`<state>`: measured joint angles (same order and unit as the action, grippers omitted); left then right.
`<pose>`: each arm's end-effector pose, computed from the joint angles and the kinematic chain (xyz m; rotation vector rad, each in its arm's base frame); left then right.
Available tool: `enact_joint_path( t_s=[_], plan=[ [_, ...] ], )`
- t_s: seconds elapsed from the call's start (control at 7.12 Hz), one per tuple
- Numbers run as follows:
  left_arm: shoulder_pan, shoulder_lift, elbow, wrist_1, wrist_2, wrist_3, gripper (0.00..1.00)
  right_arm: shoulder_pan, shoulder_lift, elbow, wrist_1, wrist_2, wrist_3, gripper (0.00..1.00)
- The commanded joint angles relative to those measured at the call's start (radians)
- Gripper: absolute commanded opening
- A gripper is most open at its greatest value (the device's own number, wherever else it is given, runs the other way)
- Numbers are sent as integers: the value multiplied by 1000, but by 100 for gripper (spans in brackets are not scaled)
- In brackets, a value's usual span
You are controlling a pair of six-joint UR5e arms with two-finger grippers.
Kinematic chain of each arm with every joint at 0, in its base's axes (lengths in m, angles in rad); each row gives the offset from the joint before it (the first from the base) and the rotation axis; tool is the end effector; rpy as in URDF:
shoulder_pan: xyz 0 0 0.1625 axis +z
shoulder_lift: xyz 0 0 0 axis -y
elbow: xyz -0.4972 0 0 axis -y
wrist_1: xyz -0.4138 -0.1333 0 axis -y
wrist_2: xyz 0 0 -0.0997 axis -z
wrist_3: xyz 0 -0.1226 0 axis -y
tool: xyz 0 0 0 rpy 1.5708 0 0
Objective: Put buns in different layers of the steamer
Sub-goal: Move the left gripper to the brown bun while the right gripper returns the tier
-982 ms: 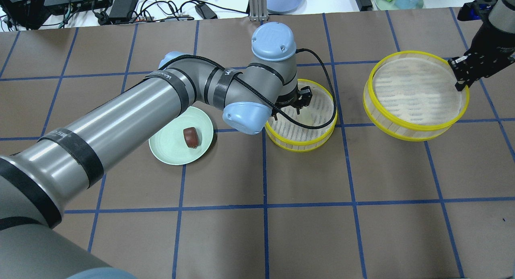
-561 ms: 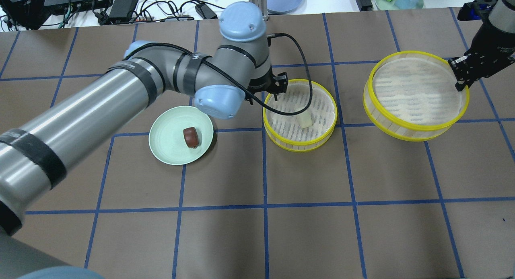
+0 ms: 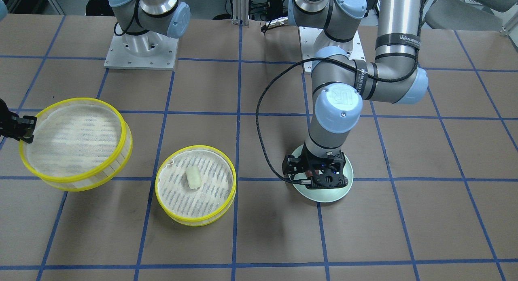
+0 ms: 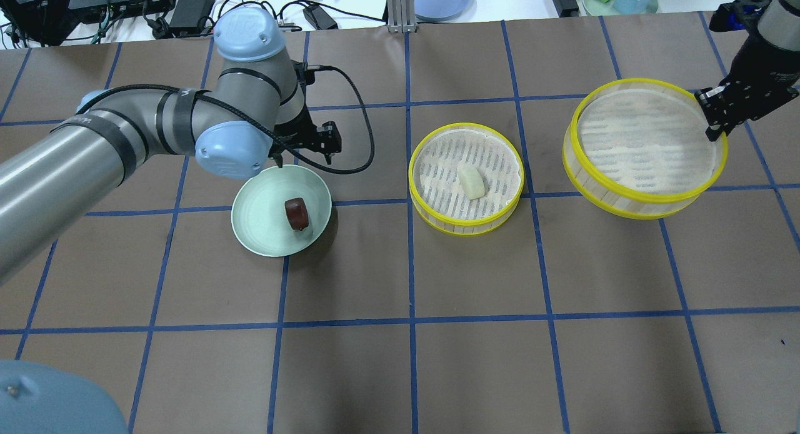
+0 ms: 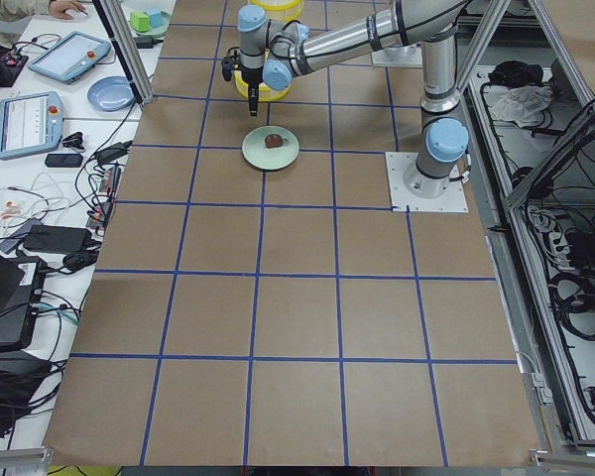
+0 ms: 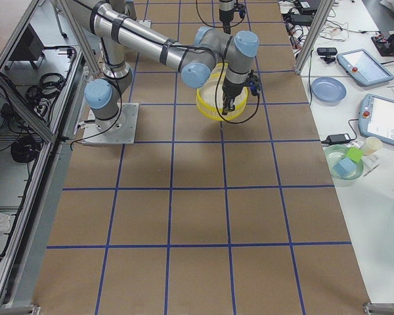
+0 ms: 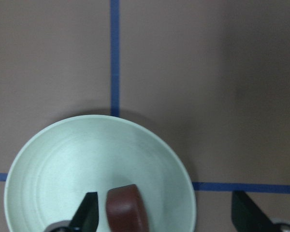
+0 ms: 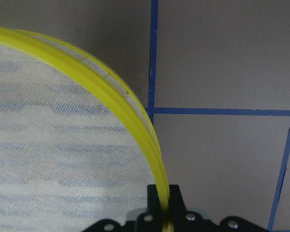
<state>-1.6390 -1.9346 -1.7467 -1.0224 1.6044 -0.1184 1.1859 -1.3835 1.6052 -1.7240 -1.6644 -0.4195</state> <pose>-0.1720 -0.6224 0.2929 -0.0782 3.1079 -0.0183 -0.1076 -0.5901 0.4314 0.0582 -3.0779 -0.1535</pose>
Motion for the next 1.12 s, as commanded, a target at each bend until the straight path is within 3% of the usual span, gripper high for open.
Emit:
enact_joint_path(
  t_s=[0.0,0.42,0.7,0.98],
  plan=[
    [67,-10,-66,1,-3,59,100,44,-3,-1,-3,14,54,10],
    [64,-24,-97,-77,-32,-72,100,235,33,-1,-25,35,318,10],
    [65,-36,-97,-87,-77,-79,98,366,110,1,-121,46,479,10],
    [65,-40,-88,-79,-104,-76,20,412,142,9,-124,49,484,10]
  ],
)
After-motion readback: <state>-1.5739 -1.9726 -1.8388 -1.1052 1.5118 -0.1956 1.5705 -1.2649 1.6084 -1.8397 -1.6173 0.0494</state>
